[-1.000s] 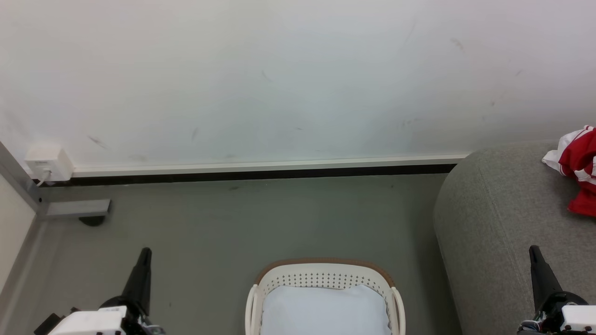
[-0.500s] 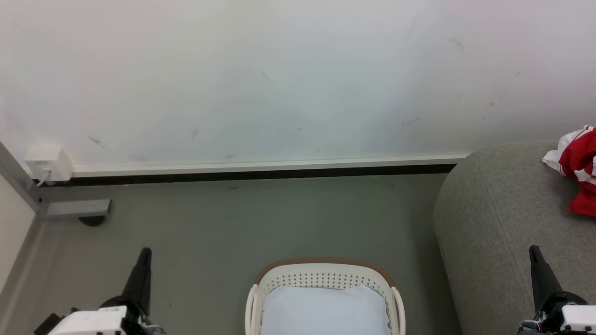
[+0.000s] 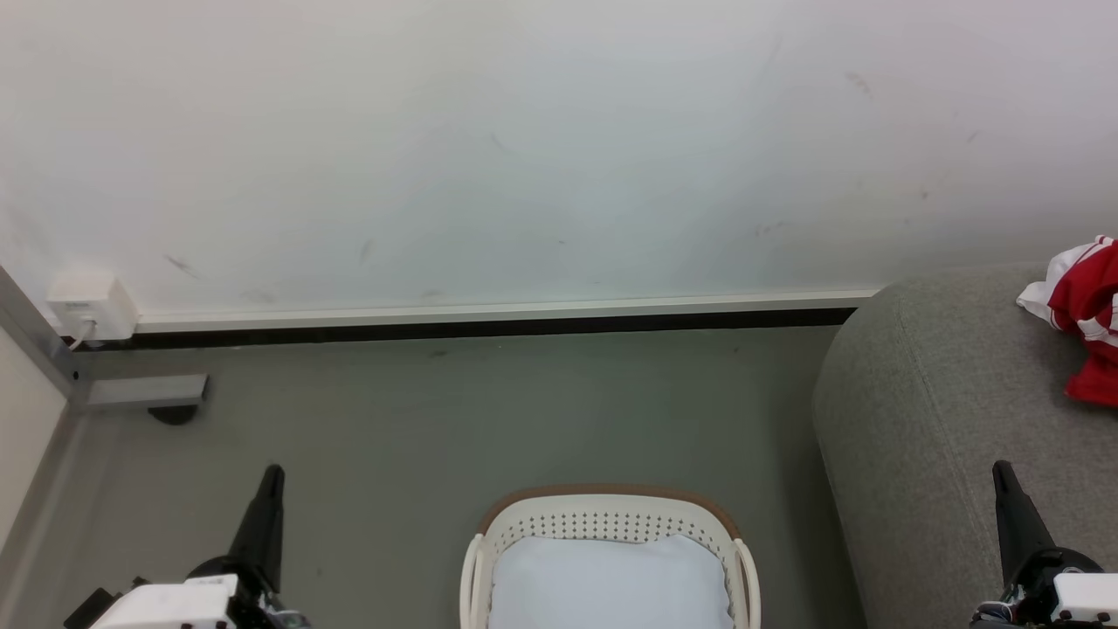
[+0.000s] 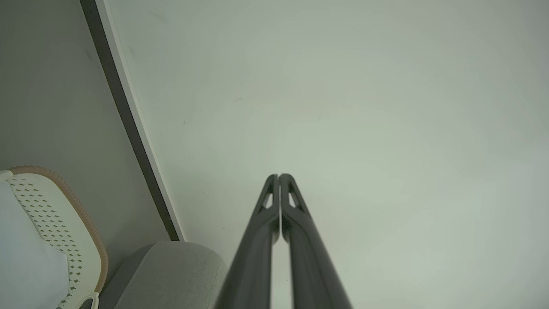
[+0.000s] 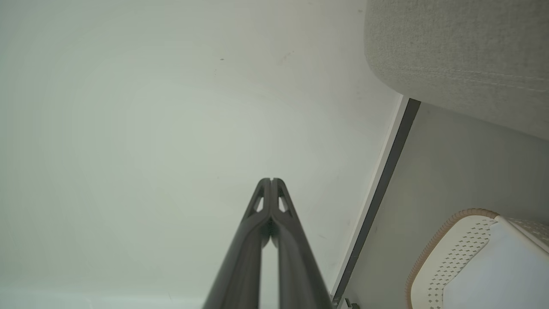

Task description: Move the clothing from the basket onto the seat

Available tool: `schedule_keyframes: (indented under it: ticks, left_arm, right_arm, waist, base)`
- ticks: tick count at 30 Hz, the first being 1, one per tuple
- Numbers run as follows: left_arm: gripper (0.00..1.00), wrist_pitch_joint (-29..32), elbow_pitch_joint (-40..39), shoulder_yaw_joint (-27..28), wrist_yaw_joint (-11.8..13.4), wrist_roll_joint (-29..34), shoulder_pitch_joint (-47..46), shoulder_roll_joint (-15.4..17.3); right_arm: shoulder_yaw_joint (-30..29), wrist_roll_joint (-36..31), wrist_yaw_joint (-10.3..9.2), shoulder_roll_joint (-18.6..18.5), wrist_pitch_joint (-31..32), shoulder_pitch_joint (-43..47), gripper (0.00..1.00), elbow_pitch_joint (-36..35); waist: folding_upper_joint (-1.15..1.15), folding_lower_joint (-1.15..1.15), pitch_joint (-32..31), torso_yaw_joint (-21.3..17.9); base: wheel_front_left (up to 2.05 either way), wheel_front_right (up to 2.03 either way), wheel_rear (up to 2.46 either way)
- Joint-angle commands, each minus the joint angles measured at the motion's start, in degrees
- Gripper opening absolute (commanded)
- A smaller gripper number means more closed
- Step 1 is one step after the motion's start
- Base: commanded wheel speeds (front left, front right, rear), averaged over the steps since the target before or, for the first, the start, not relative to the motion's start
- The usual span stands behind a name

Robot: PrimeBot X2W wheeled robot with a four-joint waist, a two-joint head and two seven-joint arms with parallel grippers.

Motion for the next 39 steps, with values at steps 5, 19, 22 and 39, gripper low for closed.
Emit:
schedule_keyframes:
  ticks: [5, 19, 22, 39]
  left_arm:
    - [0.00, 0.3, -0.1, 0.1, -0.3, -0.7, -0.4, 0.1]
    - [0.00, 0.3, -0.1, 0.1, -0.3, -0.7, -0.4, 0.1]
    - [0.00, 0.3, -0.1, 0.1, -0.3, -0.7, -0.4, 0.1]
    - [0.00, 0.3, -0.1, 0.1, -0.3, -0.7, -0.4, 0.1]
  right_arm:
    - [-0.2, 0.1, -0.12, -0.1, 0.2, -0.4, 0.00, -0.3]
    - [-0.2, 0.1, -0.12, -0.1, 0.2, -0.4, 0.00, -0.3]
    - [-0.2, 0.1, -0.12, -0.1, 0.2, -0.4, 0.00, -0.3]
    - [-0.2, 0.0, -0.12, -0.1, 0.2, -0.4, 0.00, -0.3]
  waist:
    - [0.00, 0.00, 0.0, 0.0]
    - [0.00, 0.00, 0.0, 0.0]
    - [0.00, 0.00, 0.0, 0.0]
    - [0.00, 0.00, 0.0, 0.0]
  base:
    - [0.00, 0.00, 0.00]
    - [0.00, 0.00, 0.00]
    - [0.00, 0.00, 0.00]
    - [0.00, 0.00, 0.00]
